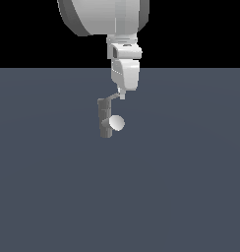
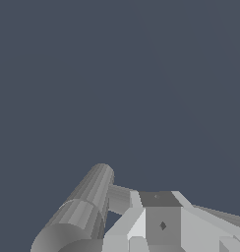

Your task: Turn on the faucet by rotating a designated handle.

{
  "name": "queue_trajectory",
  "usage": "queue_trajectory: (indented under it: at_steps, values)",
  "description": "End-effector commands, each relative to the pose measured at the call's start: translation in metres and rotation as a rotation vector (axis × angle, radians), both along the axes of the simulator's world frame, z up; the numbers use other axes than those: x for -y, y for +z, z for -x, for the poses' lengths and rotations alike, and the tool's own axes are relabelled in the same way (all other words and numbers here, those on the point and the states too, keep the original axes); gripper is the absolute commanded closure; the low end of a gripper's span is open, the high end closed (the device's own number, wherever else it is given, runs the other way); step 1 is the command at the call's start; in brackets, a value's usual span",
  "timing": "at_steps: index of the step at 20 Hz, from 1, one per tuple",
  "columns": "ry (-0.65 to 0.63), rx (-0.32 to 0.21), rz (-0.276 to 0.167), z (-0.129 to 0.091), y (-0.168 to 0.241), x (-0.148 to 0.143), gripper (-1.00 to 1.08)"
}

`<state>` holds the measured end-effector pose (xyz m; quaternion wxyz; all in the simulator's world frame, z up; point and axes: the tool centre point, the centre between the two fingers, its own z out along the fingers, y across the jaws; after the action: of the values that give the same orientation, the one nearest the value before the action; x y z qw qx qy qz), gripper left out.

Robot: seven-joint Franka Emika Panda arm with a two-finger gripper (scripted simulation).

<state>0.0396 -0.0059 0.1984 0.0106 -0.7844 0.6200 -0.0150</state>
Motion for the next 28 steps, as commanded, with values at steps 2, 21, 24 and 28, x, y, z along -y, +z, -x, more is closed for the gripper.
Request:
queue_trajectory:
  at_steps: [2, 21, 24, 28]
  values:
    - [0.006, -0.035, -0.002, 0.018, -0.015, -0.007, 1.08]
    - [-0.031, -0.010, 0.002, 0.024, -0.004, -0.060, 1.08]
    - [-0.024, -0.016, 0.002, 0.021, -0.007, -0.076, 1.08]
    - [-0.014, -0.023, 0.000, 0.016, -0.010, -0.098, 1.08]
